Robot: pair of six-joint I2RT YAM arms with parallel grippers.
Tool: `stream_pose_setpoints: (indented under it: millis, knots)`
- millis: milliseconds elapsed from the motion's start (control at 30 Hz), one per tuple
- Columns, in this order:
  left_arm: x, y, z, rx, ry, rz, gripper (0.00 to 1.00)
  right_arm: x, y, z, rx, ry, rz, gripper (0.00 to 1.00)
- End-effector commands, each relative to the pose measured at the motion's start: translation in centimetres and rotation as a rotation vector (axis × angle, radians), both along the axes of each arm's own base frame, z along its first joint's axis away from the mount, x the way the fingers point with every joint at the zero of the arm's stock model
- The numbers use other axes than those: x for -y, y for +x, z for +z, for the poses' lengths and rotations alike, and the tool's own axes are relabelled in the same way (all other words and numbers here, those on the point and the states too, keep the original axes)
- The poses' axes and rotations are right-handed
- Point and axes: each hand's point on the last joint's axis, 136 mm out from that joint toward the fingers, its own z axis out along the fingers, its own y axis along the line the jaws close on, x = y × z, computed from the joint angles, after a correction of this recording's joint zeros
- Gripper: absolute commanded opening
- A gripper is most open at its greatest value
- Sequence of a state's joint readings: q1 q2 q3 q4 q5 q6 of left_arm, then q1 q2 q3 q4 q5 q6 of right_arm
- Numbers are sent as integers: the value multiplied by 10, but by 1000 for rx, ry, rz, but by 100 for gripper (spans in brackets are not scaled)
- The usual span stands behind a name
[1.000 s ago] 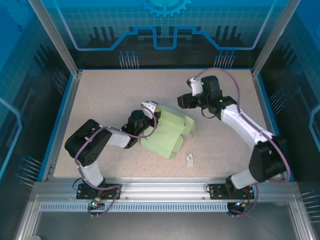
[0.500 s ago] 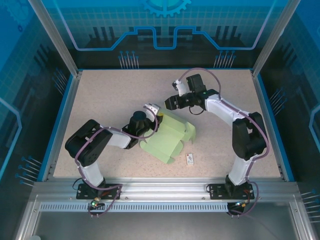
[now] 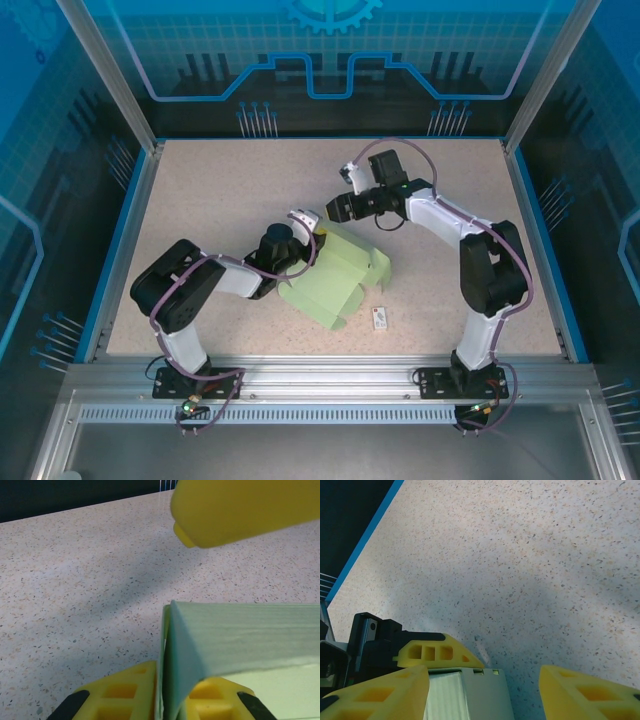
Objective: Fold the paper box
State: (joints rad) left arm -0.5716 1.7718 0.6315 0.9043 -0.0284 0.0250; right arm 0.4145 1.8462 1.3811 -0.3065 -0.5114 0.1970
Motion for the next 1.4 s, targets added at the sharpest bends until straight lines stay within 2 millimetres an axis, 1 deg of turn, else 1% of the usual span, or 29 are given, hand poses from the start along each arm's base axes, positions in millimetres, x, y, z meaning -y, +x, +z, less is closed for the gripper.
stream_pose_setpoints:
  millis: [0, 133, 267, 633, 1067, 1367]
  knots:
    - [3, -2, -1, 2, -25, -10, 15, -11, -14, -17, -73, 4, 40, 60]
    - [2, -2, 0, 10, -27, -8, 15, -12, -17, -26, -95, 0, 41, 59]
    - [2, -2, -1, 12, -27, -3, 15, -13, -19, -31, -106, 1, 43, 59]
    - [2, -3, -9, 10, -12, -13, 18, -11, -23, -48, -133, -25, 38, 57]
    - [1, -2, -14, 14, 4, -9, 19, -12, -25, -59, -145, -62, 39, 55]
    - [0, -2, -17, 12, 16, -4, 21, -8, -25, -67, -148, -99, 32, 55]
